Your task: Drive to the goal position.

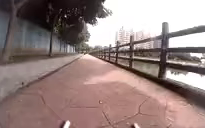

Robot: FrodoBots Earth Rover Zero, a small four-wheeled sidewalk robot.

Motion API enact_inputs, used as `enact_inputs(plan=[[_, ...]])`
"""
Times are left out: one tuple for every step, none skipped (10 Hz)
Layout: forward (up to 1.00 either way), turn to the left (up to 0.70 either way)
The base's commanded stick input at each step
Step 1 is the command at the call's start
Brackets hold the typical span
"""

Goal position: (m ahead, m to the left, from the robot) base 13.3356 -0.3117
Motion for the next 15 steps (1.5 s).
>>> enact_inputs(plan=[[1.0, 0.0], [1.0, 0.0], [1.0, 0.0], [1.0, 0.0], [1.0, 0.0], [1.0, 0.0], [1.0, 0.0], [1.0, 0.0], [1.0, 0.0], [1.0, 0.0], [1.0, 0.0], [1.0, 0.0], [1.0, 0.0], [1.0, 0.0], [1.0, 0.0]])
